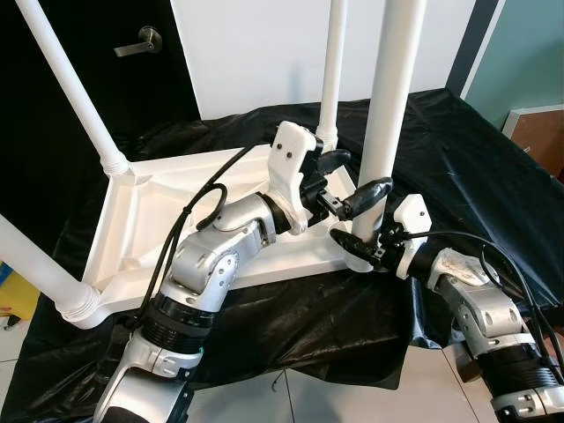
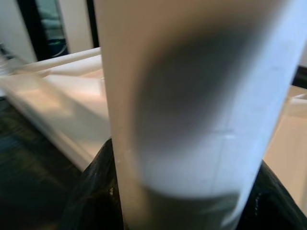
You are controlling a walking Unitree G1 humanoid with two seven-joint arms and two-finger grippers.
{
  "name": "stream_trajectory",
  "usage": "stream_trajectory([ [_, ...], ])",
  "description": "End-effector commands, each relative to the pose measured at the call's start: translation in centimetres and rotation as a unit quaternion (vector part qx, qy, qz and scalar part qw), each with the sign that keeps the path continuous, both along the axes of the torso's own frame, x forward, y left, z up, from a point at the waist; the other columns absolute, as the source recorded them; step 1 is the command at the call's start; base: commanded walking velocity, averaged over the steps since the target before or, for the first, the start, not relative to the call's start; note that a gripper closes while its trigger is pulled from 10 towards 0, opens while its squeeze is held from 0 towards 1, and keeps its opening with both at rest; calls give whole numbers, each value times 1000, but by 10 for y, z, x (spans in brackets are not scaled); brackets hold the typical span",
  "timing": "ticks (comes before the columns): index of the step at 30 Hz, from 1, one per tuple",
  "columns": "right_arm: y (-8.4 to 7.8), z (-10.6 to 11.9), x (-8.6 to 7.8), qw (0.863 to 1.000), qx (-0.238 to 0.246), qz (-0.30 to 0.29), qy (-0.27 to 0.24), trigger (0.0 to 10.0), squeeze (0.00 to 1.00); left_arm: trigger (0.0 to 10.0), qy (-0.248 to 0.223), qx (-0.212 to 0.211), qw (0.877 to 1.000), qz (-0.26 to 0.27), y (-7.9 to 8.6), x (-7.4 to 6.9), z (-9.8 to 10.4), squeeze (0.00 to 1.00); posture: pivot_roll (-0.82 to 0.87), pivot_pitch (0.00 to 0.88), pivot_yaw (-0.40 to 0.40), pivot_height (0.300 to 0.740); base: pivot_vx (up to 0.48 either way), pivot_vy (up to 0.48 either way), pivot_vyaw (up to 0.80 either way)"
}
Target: Building children table
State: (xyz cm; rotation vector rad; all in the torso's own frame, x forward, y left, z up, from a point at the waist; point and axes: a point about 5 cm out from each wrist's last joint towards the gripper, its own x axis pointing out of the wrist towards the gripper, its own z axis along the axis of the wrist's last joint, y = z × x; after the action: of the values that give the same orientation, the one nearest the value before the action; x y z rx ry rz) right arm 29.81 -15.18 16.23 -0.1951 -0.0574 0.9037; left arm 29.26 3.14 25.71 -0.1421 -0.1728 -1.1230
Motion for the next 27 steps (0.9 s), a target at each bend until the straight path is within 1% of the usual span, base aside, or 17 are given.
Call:
stream_trajectory([
  [1, 3, 0, -3, 1000, 4, 18, 11, 10000, 0, 10000, -39, 4, 988, -151, -4, -17, 7, 0, -158, 0, 30, 740, 0, 0, 0],
  [2, 3, 0, -3, 1000, 4, 18, 11, 10000, 0, 10000, -39, 4, 988, -151, -4, -17, 7, 0, -158, 0, 30, 740, 0, 0, 0],
  [3, 3, -1, -5, 999, -3, 29, 21, 10000, 0, 10000, -33, -1, 986, -162, -4, -19, 8, 0, -160, 0, 32, 740, 0, 0, 0],
  [4, 4, -3, -12, 997, -11, 60, 49, 10000, 0, 10000, -26, -6, 982, -185, -6, -24, 9, 0, -158, 0, 33, 740, 0, 0, 0],
  [5, 4, -3, -12, 997, -11, 60, 49, 10000, 0, 10000, -26, -6, 982, -185, -6, -24, 9, 0, -158, 0, 33, 740, 0, 0, 0],
  [7, 4, -6, -16, 994, -17, 80, 71, 10000, 0, 10000, -23, -9, 979, -203, -6, -28, 10, 0, -158, 0, 33, 740, 0, 0, 0],
  [9, 3, -7, -20, 992, -37, 96, 75, 10000, 0, 10000, -24, -5, 976, -218, -7, -31, 10, 0, -158, 0, 33, 740, 0, 0, 0],
  [11, 3, -9, -23, 988, -52, 116, 85, 10000, 0, 10000, -30, 7, 972, -234, -7, -35, 9, 0, -155, 0, 34, 740, 0, 0, 0],
  [17, 3, -9, -27, 983, -64, 140, 97, 10000, 0, 10000, -20, 15, 969, -247, -7, -38, 7, 0, -153, 0, 34, 740, 0, 0, 0],
  [18, 3, -9, -29, 982, -69, 148, 100, 10000, 0, 10000, -16, 17, 965, -260, -7, -41, 7, 0, -153, 0, 34, 740, 0, 0, 0],
  [19, 3, -9, -29, 982, -69, 148, 100, 10000, 0, 10000, -16, 17, 965, -260, -7, -41, 7, 0, -153, 0, 34, 740, 0, 0, 0],
  [22, 3, -9, -32, 978, -75, 157, 111, 10000, 0, 10000, -6, 24, 959, -283, -6, -47, 5, 0, -152, 0, 34, 740, 0, 0, 0],
  [23, 3, -8, -33, 978, -75, 159, 113, 10000, 0, 2314, -1, 22, 959, -284, -5, -48, 5, 0, -152, 0, 35, 740, 0, 0, 0],
  [24, 3, -8, -33, 978, -75, 159, 113, 10000, 0, 2314, -1, 22, 959, -284, -5, -48, 5, 0, -152, 0, 35, 740, 0, 0, 0],
  [25, 4, -8, -33, 978, -75, 159, 114, 10000, 0, 0, 1, 21, 959, -284, -5, -48, 5, 0, -152, 0, 35, 740, 0, 0, 0],
  [27, 3, -8, -34, 977, -75, 161, 115, 10000, 0, 0, 3, 17, 958, -285, -5, -48, 6, 0, -151, 0, 35, 740, 0, 0, 0],
])
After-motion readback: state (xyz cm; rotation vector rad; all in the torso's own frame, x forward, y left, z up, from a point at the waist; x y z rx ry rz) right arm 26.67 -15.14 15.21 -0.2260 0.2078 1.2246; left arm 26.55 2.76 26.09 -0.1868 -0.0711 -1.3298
